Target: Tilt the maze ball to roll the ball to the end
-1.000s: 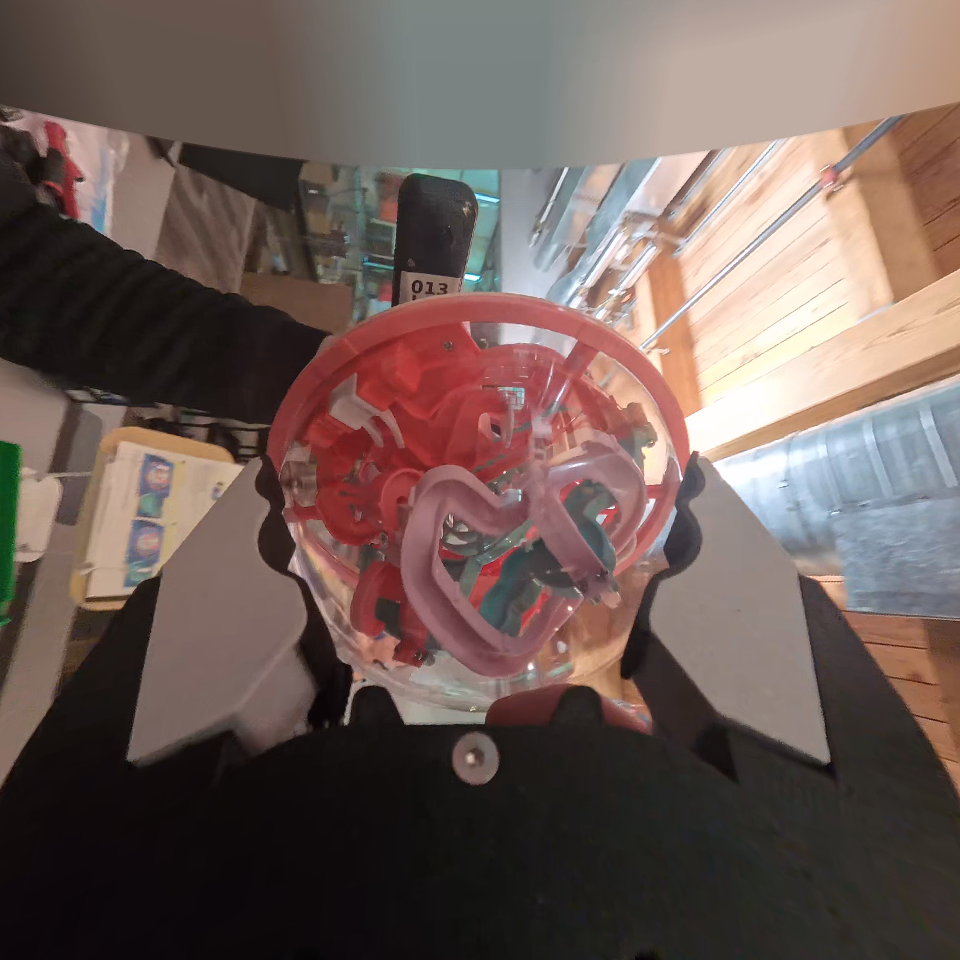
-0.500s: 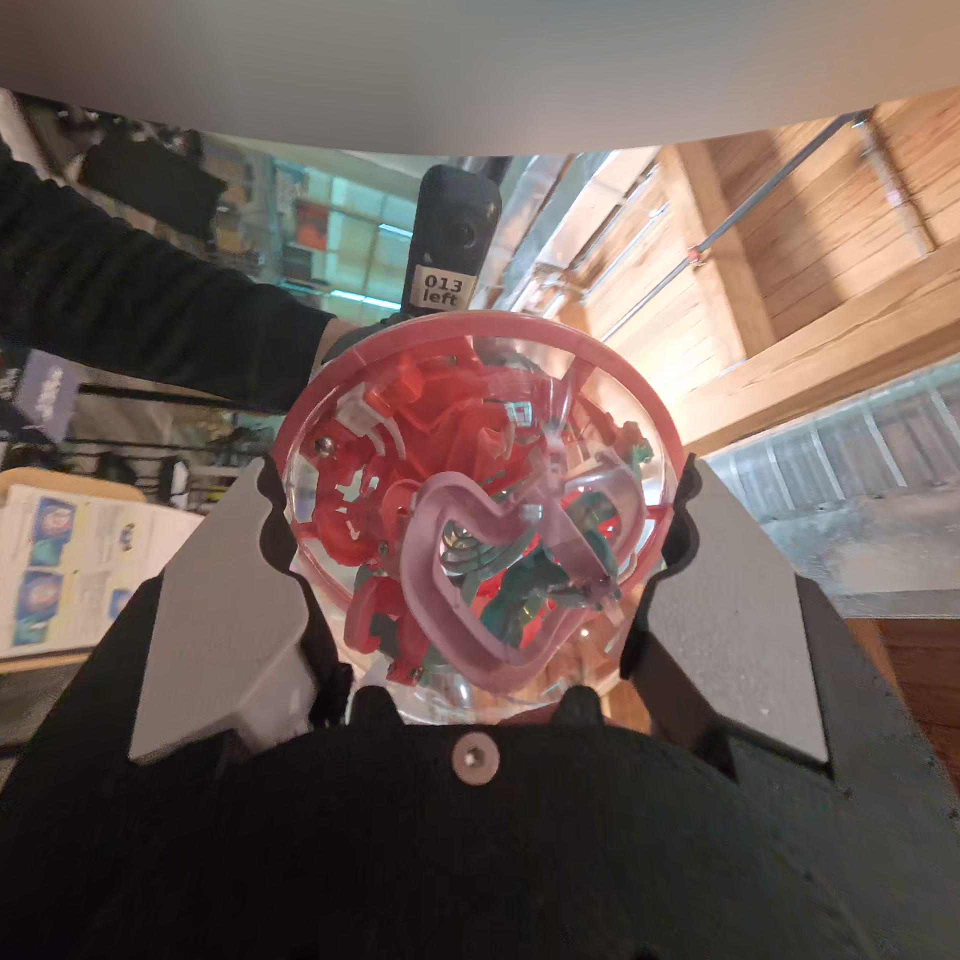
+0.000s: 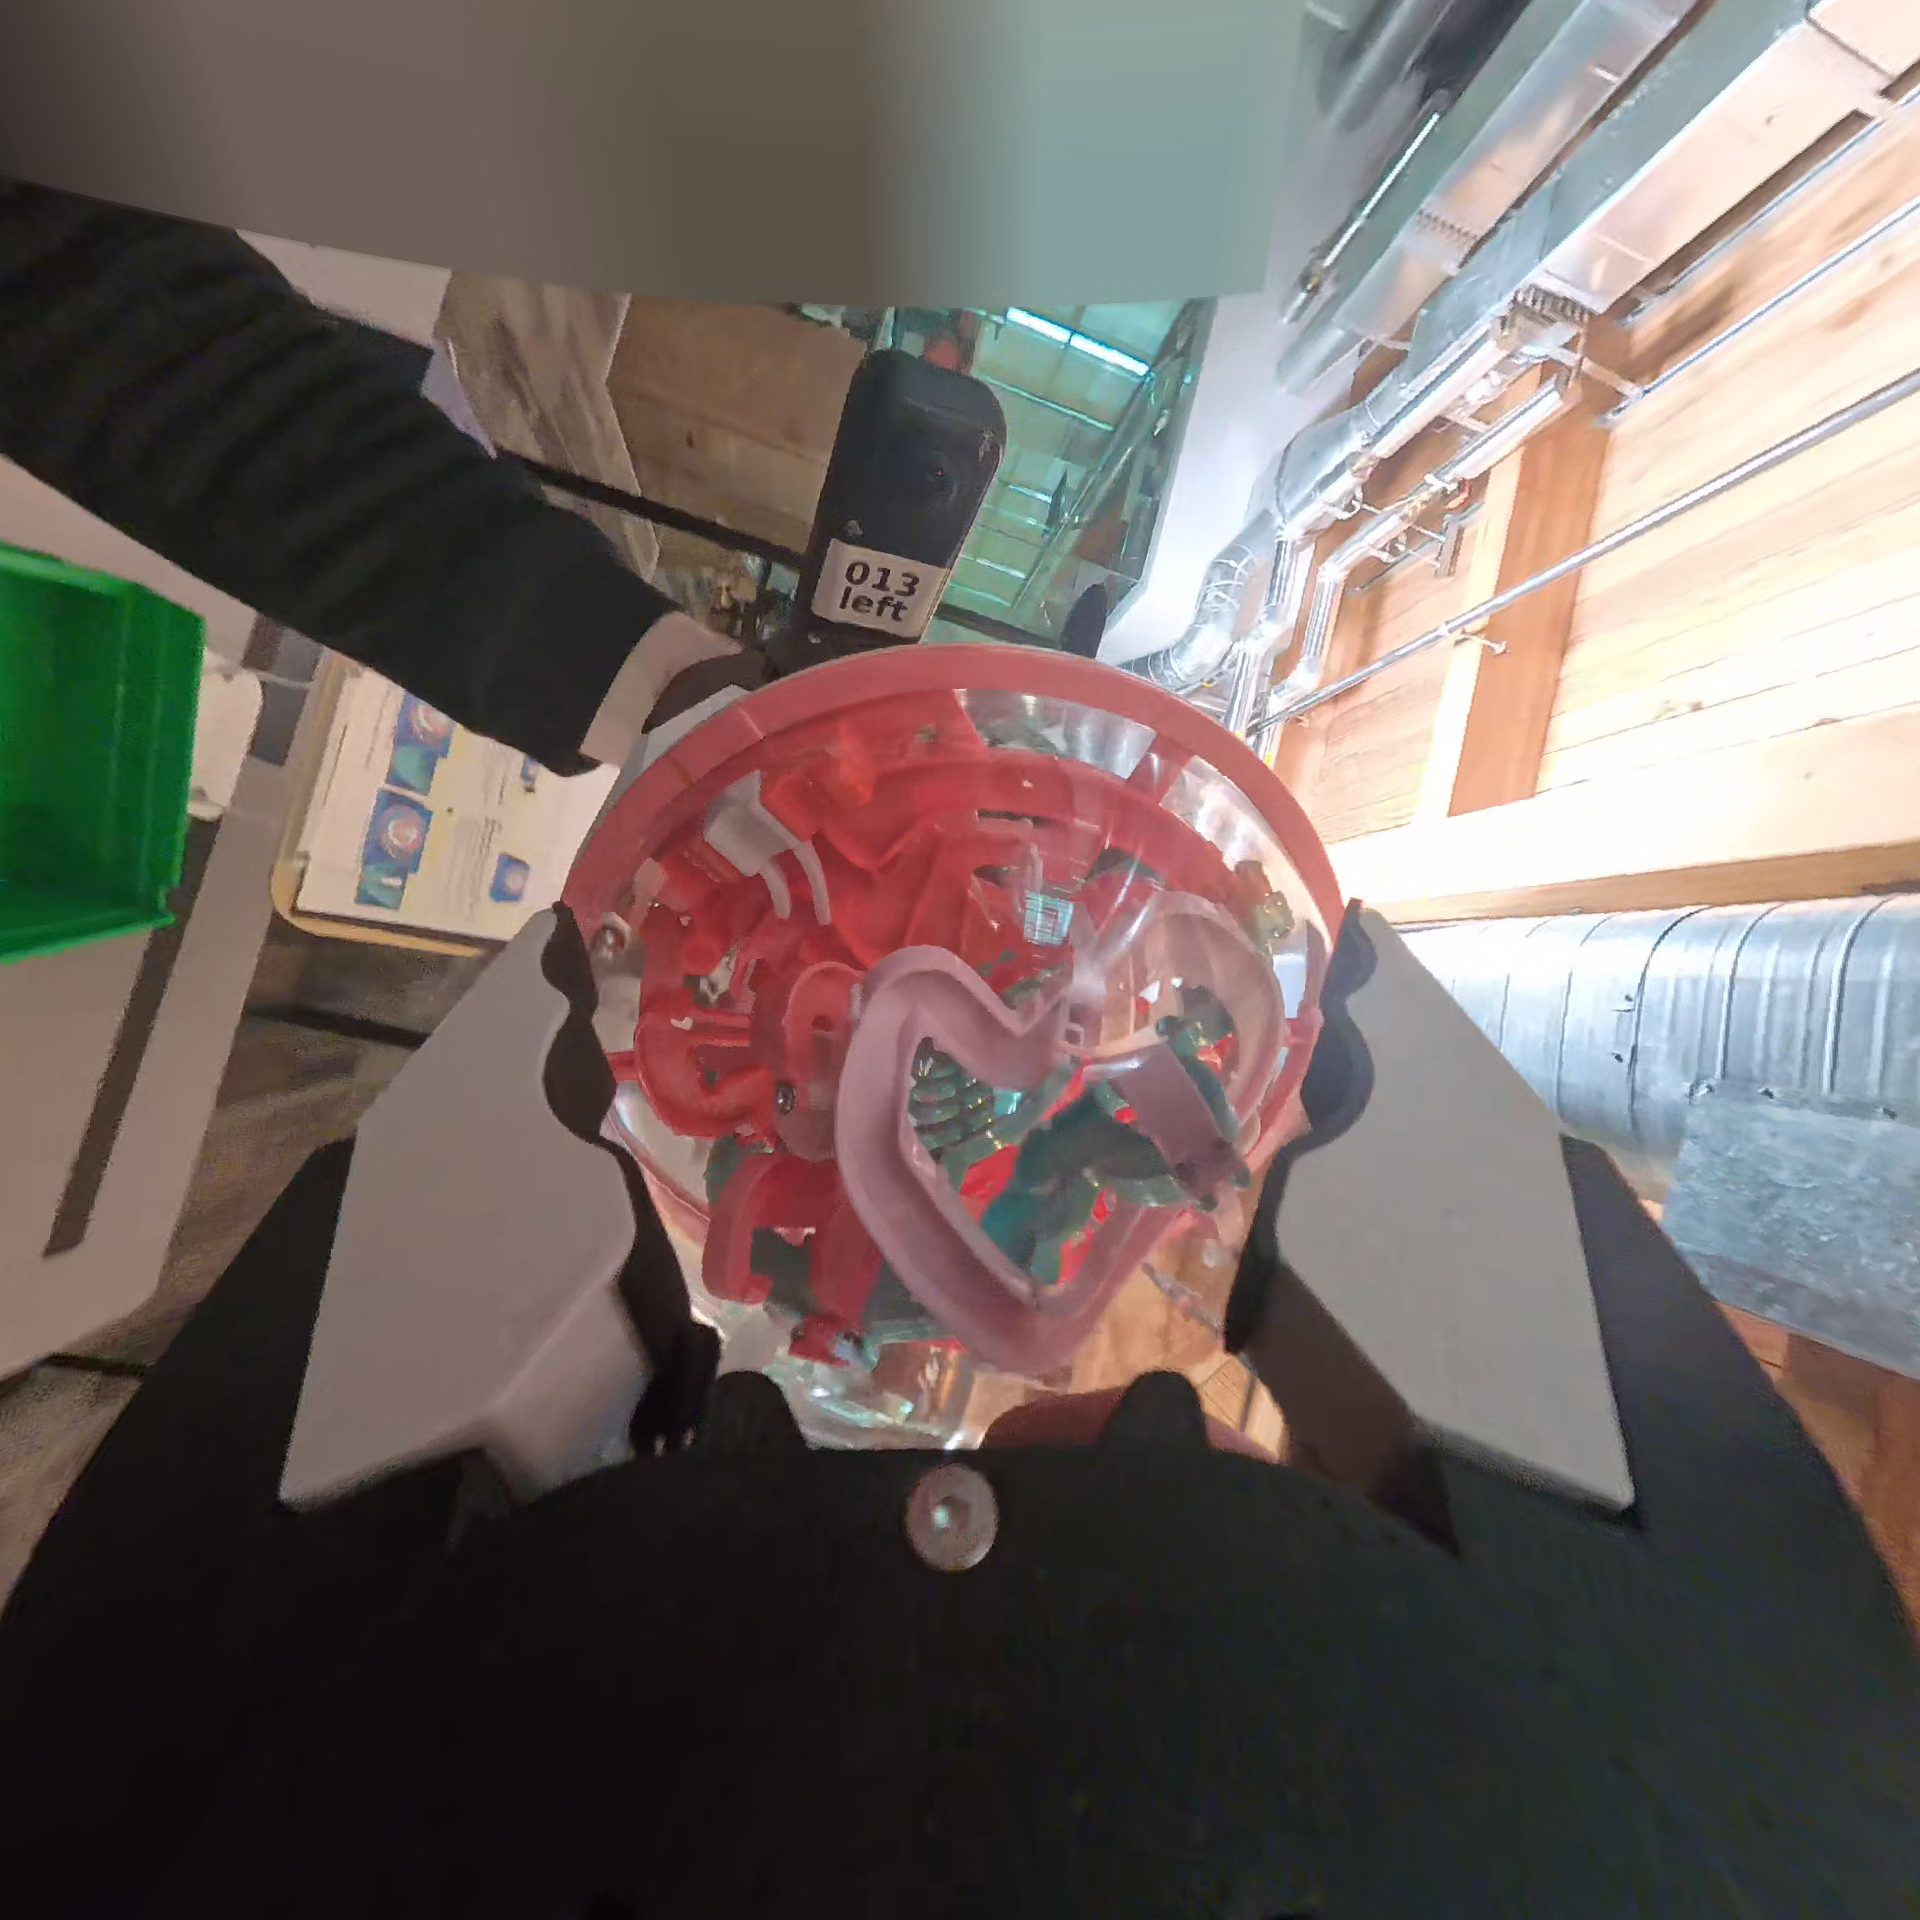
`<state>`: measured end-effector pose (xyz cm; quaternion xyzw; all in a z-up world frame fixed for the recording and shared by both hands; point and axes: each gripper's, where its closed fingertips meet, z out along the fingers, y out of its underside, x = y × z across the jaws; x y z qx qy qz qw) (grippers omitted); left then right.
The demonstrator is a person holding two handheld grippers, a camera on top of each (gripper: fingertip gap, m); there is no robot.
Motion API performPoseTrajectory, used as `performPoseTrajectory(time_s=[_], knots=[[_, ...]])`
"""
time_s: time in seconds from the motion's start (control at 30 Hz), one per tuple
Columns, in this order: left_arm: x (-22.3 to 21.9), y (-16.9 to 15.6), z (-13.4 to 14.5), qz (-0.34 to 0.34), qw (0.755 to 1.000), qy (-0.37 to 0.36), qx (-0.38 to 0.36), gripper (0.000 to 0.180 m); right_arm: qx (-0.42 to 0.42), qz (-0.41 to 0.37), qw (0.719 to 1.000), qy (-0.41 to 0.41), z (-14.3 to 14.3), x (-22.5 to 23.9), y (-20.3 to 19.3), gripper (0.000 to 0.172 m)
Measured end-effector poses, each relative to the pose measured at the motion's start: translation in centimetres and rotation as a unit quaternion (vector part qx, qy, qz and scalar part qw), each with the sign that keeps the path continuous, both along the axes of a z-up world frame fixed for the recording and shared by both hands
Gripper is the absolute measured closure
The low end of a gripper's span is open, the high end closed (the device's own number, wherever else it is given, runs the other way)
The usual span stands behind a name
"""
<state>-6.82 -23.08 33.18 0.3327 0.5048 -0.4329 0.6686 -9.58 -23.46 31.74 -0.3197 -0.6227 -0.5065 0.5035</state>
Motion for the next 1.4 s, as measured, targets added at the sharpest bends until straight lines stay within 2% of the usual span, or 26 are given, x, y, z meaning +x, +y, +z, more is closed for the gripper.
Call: performPoseTrajectory(time_s=[0.13, 0.37, 0.47, 0.63, 0.77, 0.87, 0.97, 1.23, 1.4], knots=[[0.0, 0.0, 0.9, 0.042, 0.999, -0.029, 0.018, 0.023, 0.029, -0.013, 0.999, -0.027, 0.7, -0.3, -0.2, 0.037], [-1.0, -1.6, 2.5, 0.144, 0.986, -0.039, 0.071, 0.023, 0.091, 0.09, 0.992, 0.014, 2.8, -0.9, -2.4, 0.039], [-1.4, -2.4, 2.5, 0.153, 0.986, -0.024, 0.068, 0.023, 0.077, 0.111, 0.989, 0.054, 3.1, -0.7, -3.2, 0.039], [-2.0, -3.7, 1.9, 0.147, 0.986, -0.027, 0.08, 0.024, 0.061, 0.186, 0.978, 0.065, 2.6, -1.4, -4.7, 0.039], [-1.7, -4.2, 1.6, 0.15, 0.984, -0.032, 0.091, 0.023, 0.043, 0.244, 0.963, 0.108, 2.5, -1.1, -5.5, 0.036], [-2.1, -4.9, 1.1, 0.101, 0.991, -0.025, 0.089, 0.023, 0.019, 0.313, 0.938, 0.148, 2.6, -0.8, -5.7, 0.025], [-1.4, -4.5, 1.0, 0.084, 0.994, -0.012, 0.069, 0.023, 0.021, 0.337, 0.921, 0.194, 3.0, 0.1, -5.0, 0.016], [1.1, -2.6, 0.3, 0.047, 0.998, 0.021, 0.032, 0.024, -0.023, 0.456, 0.845, 0.278, 2.6, 3.7, -3.1, 0.015], [1.9, -1.9, -0.9, 0.024, 0.998, 0.049, 0.025, 0.025, -0.01, 0.482, 0.834, 0.268, 1.0, 4.8, -2.6, 0.016]])
